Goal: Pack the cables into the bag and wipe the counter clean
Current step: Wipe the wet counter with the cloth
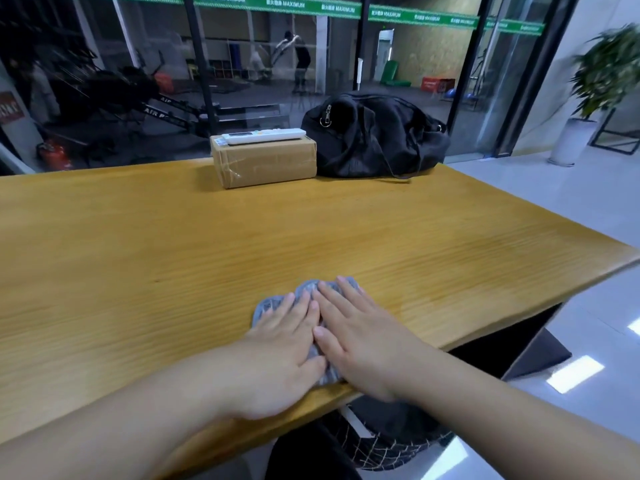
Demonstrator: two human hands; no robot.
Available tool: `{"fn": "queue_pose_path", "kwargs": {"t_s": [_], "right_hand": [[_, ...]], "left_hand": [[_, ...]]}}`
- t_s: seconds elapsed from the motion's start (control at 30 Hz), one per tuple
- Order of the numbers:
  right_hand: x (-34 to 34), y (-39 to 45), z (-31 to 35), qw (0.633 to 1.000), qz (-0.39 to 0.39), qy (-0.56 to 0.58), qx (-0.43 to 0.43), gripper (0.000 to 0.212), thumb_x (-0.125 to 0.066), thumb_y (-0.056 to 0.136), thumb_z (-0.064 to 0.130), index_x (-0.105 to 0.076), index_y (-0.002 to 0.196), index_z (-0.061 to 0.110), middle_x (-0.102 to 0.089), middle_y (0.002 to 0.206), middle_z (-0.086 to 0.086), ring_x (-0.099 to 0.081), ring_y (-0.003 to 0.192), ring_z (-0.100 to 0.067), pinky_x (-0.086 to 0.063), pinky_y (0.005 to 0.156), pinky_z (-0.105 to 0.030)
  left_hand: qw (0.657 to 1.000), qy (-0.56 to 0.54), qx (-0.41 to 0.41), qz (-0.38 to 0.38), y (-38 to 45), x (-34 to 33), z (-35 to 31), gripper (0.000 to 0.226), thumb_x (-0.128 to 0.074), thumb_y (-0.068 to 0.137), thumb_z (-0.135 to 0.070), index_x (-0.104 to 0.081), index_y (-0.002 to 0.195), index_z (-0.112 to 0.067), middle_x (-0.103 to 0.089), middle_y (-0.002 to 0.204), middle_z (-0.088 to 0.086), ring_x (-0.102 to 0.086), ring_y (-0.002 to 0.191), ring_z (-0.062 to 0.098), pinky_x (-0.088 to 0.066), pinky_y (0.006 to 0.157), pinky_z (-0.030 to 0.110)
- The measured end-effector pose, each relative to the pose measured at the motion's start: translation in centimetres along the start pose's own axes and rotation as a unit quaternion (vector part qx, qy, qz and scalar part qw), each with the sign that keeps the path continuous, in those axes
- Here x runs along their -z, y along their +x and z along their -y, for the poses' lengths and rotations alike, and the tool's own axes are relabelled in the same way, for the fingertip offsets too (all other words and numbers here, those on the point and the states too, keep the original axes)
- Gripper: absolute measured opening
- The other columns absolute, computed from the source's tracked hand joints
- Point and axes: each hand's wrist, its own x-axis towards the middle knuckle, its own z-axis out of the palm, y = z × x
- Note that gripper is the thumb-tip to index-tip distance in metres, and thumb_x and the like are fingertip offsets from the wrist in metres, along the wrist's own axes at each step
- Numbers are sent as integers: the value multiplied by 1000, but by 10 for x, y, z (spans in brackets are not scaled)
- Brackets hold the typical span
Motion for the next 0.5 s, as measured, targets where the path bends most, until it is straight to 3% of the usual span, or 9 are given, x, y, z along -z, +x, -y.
{"fn": "queue_pose_path", "kwargs": {"t_s": [0.07, 0.13, 0.2, 0.27, 0.37, 0.5], "right_hand": [[4, -19, -14, 1000, 13, 16, -22, 86, 13, 77, 65, 5, 152, 22, 10, 160, 7, 18, 145, -9, 11, 118, -27], [9, -32, -30, 998, 14, 27, -47, 96, 20, 64, 61, 5, 152, 25, 11, 160, 10, 17, 145, -5, 11, 118, -25], [11, -38, -49, 997, 8, 24, -69, 97, 20, 63, 62, 4, 152, 26, 10, 160, 11, 16, 145, -3, 10, 118, -23], [14, -39, -67, 996, 10, 24, -85, 87, 15, 76, 67, 4, 152, 26, 9, 160, 11, 15, 144, -1, 8, 119, -24], [17, -37, -94, 992, 12, 34, -118, 55, -10, 101, 41, 2, 152, 24, 9, 159, 12, 14, 140, 4, 8, 118, -22], [19, -29, -125, 989, 10, 34, -142, 53, -16, 103, 33, 1, 152, 22, 8, 160, 9, 12, 145, -2, 6, 119, -23]], "left_hand": [[1000, 1, -23, 4, 7, -3, -20, 68, -22, 99, -38, 22, 146, -16, 32, 152, -4, 30, 139, 10, 12, 118, 33], [999, 2, -43, 7, 19, -2, -39, 66, -20, 99, -37, 21, 146, -15, 32, 153, -4, 30, 139, 11, 13, 118, 33], [998, 4, -60, 12, 33, 2, -54, 64, -19, 100, -35, 20, 147, -15, 30, 153, -3, 29, 140, 12, 12, 118, 33], [997, 3, -73, 15, 50, 6, -66, 63, -17, 99, -33, 18, 148, -14, 29, 154, -2, 27, 141, 12, 11, 119, 34], [996, 4, -89, 12, 77, 12, -80, 63, -18, 99, -31, 16, 148, -14, 26, 155, -1, 25, 143, 14, 9, 119, 36], [994, 4, -105, 10, 109, 19, -91, 62, -19, 99, -31, 14, 149, -14, 24, 156, 0, 22, 144, 15, 7, 120, 36]]}}
